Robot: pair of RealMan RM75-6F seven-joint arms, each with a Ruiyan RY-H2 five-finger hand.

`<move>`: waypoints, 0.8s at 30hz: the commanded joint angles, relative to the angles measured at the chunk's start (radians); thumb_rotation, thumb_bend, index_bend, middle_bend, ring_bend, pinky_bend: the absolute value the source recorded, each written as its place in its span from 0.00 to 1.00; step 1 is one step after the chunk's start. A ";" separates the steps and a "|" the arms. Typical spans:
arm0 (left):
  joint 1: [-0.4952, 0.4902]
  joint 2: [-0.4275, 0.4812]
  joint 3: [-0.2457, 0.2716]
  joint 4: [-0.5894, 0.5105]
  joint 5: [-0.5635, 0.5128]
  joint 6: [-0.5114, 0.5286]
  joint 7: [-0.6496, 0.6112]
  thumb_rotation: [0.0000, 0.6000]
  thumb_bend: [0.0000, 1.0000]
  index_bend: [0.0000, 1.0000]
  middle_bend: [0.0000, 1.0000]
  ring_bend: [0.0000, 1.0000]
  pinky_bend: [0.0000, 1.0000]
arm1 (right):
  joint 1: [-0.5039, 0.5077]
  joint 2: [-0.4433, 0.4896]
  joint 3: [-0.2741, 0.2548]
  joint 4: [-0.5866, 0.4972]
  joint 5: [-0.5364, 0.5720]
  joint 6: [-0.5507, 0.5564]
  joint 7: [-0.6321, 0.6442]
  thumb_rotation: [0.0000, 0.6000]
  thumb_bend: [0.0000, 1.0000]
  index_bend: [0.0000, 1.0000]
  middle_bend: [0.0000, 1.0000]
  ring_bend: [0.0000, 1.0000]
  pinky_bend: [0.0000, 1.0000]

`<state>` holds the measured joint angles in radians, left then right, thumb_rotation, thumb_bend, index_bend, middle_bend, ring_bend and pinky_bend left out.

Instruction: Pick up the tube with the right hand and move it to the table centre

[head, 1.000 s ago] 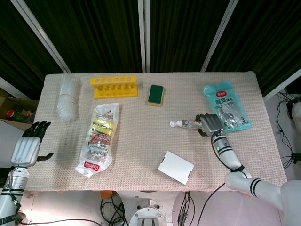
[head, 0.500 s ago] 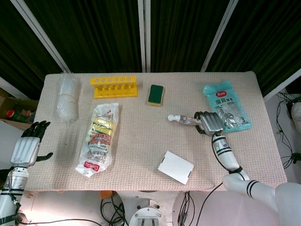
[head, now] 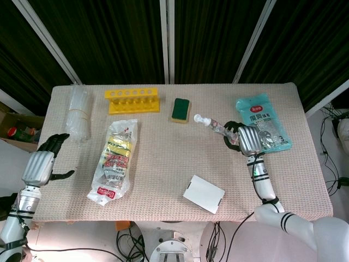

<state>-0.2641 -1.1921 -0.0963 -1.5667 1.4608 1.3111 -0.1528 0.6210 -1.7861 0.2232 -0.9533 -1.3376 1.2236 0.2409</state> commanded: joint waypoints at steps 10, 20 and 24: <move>-0.235 -0.032 -0.146 -0.047 -0.026 -0.221 -0.449 1.00 0.00 0.11 0.12 0.07 0.21 | 0.055 -0.147 0.054 0.047 -0.084 0.116 0.145 1.00 0.45 1.00 0.95 0.84 0.89; -0.367 -0.123 -0.239 -0.043 -0.184 -0.401 -0.682 0.75 0.00 0.11 0.14 0.07 0.21 | 0.117 -0.226 0.041 0.112 -0.167 0.175 0.197 1.00 0.45 1.00 0.95 0.84 0.89; -0.407 -0.121 -0.275 -0.053 -0.268 -0.505 -0.764 0.44 0.00 0.11 0.14 0.07 0.21 | 0.132 -0.267 0.039 0.164 -0.188 0.212 0.242 1.00 0.45 1.00 0.95 0.84 0.89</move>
<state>-0.6368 -1.3054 -0.3403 -1.6120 1.2468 0.8667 -0.8643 0.7447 -2.0377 0.2643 -0.8061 -1.5155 1.4212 0.4663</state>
